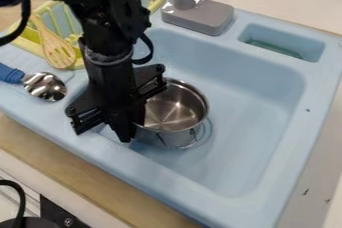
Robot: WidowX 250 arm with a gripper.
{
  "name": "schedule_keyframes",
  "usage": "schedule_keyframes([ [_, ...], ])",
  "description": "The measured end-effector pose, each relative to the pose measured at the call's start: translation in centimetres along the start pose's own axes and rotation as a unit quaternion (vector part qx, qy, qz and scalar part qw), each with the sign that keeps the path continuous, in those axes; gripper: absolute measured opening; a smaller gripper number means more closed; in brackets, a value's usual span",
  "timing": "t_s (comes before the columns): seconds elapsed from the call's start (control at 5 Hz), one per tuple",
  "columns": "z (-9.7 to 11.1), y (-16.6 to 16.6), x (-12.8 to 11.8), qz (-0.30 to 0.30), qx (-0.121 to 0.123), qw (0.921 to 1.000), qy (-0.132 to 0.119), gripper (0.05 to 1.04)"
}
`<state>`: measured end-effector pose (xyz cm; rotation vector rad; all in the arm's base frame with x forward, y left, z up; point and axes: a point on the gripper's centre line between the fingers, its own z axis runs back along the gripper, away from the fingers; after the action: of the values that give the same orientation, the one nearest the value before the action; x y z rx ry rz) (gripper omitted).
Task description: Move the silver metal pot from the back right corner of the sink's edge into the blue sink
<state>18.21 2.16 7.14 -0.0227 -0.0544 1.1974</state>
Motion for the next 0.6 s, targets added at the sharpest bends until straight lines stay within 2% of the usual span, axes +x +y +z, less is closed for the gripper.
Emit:
schedule_keyframes([
  [0.2,0.5,-0.2,-0.2,-0.007,-0.014,0.9999,0.003,0.48],
  [0.4,1.4,-0.9,-0.2,0.0,-0.012,0.9999,0.007,0.777],
  [0.6,2.8,-1.5,-0.2,0.01,0.0,0.9999,0.002,0.99],
])
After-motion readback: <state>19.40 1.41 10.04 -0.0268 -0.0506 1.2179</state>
